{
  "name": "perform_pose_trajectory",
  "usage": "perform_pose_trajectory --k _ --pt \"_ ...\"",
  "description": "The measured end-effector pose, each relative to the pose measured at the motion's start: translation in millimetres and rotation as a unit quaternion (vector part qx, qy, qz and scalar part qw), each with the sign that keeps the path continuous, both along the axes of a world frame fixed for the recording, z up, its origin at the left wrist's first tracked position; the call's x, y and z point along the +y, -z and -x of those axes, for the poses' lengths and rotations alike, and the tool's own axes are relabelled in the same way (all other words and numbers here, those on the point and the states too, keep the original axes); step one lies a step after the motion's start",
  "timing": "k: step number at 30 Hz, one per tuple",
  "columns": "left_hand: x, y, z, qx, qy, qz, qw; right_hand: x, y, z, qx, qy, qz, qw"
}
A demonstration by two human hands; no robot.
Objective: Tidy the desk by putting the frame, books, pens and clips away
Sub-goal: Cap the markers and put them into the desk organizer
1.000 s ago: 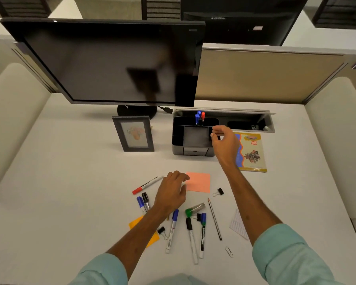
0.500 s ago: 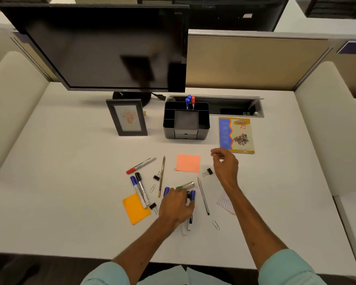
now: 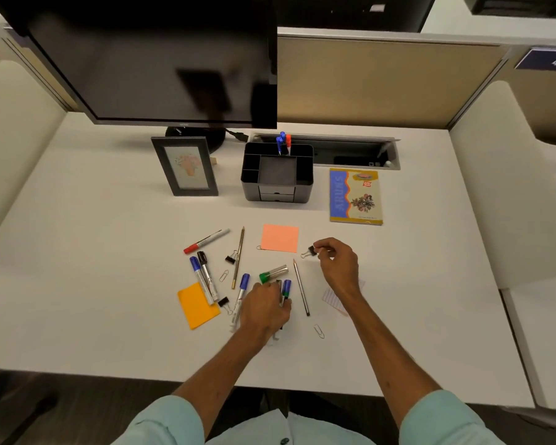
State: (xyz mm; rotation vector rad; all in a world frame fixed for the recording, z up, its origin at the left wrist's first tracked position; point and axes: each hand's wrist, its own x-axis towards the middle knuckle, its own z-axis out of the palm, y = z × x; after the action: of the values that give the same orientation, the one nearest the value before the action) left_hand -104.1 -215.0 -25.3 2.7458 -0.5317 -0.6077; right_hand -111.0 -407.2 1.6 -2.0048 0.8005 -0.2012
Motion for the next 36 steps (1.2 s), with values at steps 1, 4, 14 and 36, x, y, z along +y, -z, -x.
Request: perform_pose_trajectory --k 1,4,14,36 --pt "0 -1 1 0.003 -0.003 0.002 1.0 0 -1 0 0.005 -0.005 -0.004 1.0" --pt "0 -6 -1 -0.009 -0.018 0.039 0.999 -1 -2 -2 0.017 -0.024 -0.026 0.999" --pt "-10 -33 -52 -0.008 -0.021 0.189 0.982 24 -31 -28 -0.029 -0.15 -0.15 0.977" --pt "10 -24 -168 -0.081 0.021 0.207 0.975 -61 -105 -249 -0.201 0.043 0.102 0.973"
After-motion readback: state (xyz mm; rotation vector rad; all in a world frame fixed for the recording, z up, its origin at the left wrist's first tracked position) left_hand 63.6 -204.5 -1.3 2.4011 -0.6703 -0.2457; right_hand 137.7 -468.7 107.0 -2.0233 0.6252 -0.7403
